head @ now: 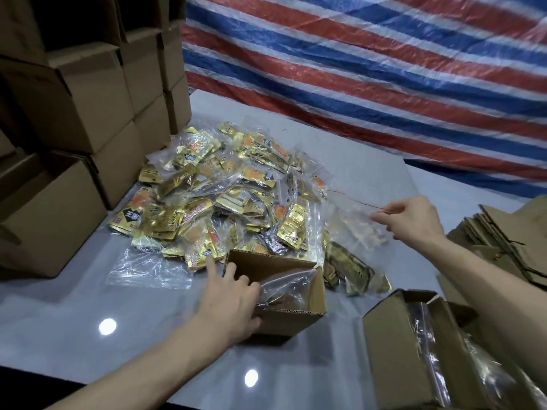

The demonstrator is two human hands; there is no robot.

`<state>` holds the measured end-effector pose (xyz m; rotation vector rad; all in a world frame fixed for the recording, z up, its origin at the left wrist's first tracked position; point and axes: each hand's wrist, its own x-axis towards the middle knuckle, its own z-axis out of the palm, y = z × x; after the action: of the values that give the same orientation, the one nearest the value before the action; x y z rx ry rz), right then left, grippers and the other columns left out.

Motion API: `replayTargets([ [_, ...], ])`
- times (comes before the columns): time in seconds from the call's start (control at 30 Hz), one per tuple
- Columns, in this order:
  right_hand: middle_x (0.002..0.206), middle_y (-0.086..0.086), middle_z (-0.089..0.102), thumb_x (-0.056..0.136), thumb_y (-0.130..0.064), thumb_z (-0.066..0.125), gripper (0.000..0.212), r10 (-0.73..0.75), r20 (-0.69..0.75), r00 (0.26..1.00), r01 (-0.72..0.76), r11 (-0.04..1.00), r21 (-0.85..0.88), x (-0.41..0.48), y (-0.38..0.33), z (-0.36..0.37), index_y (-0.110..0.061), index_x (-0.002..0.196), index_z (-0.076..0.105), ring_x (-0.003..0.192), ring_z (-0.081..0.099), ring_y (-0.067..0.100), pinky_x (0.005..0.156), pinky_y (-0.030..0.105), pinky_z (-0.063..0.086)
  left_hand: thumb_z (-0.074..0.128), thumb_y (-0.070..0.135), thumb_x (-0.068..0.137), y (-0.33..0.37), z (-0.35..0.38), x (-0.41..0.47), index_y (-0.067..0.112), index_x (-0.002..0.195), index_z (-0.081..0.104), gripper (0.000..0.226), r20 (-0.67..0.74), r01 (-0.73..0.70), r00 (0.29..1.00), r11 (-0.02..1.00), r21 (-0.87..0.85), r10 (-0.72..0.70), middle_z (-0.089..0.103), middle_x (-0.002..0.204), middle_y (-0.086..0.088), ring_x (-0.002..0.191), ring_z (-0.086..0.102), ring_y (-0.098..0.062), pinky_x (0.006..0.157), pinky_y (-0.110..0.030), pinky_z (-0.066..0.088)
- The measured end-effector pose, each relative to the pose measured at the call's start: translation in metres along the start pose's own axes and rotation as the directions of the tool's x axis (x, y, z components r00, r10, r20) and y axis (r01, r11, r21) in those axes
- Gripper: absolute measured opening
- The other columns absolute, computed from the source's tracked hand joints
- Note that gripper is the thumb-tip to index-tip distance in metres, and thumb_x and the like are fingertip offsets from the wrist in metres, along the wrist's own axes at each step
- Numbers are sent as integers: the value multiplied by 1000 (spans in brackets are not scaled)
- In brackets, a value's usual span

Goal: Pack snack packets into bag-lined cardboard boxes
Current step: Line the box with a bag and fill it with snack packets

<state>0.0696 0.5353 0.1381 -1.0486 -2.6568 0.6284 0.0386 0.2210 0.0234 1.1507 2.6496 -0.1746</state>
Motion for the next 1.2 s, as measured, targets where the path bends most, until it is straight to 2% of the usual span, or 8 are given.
replayTargets([
  [0.13, 76, 1, 73, 80, -37, 83, 17, -5, -16, 1000, 4, 998, -67, -13, -12, -8, -24, 74, 75, 80, 70, 24, 80, 50, 59, 65, 41, 87, 29, -10, 5, 13, 137, 46, 60, -87, -27, 996, 999, 32, 30, 54, 133, -10, 133, 33, -36, 116, -59, 10],
  [0.3, 87, 6, 74, 87, -32, 76, 14, -62, -67, 996, 59, 997, -45, -26, -31, -25, -18, 84, 76, 93, 69, 29, 85, 52, 57, 66, 36, 88, 32, -2, 20, 23, 143, 41, 62, 64, -122, 987, 942, -313, 149, 56, 137, -4, 125, 53, -29, 97, -44, 43],
  [0.5, 90, 6, 75, 90, -22, 71, 10, -217, -139, 966, 225, 973, 47, -41, -67, -47, -12, 91, 70, 83, 72, 21, 81, 50, 59, 62, 35, 83, 28, -6, 36, 24, 114, 65, 33, 165, -85, 974, 929, -361, 153, 67, 118, -5, 110, 63, -30, 80, -35, 40],
  [0.63, 97, 2, 75, 97, -15, 64, 12, -339, -44, 940, 342, 926, 159, -59, -91, -64, -4, 100, 62, 86, 73, 16, 81, 48, 60, 70, 46, 77, 21, -11, 48, 35, 123, 66, 47, 331, -31, 924, 901, -432, 191, 67, 121, 1, 107, 61, -25, 82, -33, 42],
  [0.8, 99, 4, 75, 100, -10, 57, 16, -451, 36, 892, 425, 861, 280, -77, -114, -74, 3, 109, 58, 90, 74, 18, 82, 47, 60, 76, 52, 74, 17, -8, 57, 49, 142, 46, 74, 395, -55, 883, 892, -449, 253, 60, 132, 6, 117, 58, -23, 92, -34, 48],
  [0.97, 97, 8, 75, 99, -8, 59, 17, -511, 81, 856, 443, 805, 394, -90, -117, -60, 6, 109, 57, 90, 74, 22, 81, 47, 61, 64, 46, 83, 25, -4, 47, 32, 123, 65, 43, 213, -168, 945, 929, -329, 247, 68, 116, -1, 111, 64, -26, 82, -34, 40],
  [1.1, 93, 10, 75, 98, -7, 61, 13, -522, 113, 845, 427, 787, 445, -95, -112, -42, 4, 103, 58, 86, 74, 23, 78, 40, 62, 60, 41, 89, 32, 8, 36, 24, 122, 64, 38, 38, -229, 970, 957, -178, 240, 64, 123, -5, 118, 59, -27, 94, -35, 43],
  [1.2, 92, 12, 75, 98, -5, 60, 4, -501, 159, 851, 386, 801, 459, -97, -105, -23, -2, 95, 59, 84, 73, 26, 76, 40, 58, 61, 38, 90, 32, 15, 31, 20, 120, 65, 35, -66, -242, 969, 964, -108, 236, 63, 121, -6, 115, 61, -29, 86, -35, 49],
])
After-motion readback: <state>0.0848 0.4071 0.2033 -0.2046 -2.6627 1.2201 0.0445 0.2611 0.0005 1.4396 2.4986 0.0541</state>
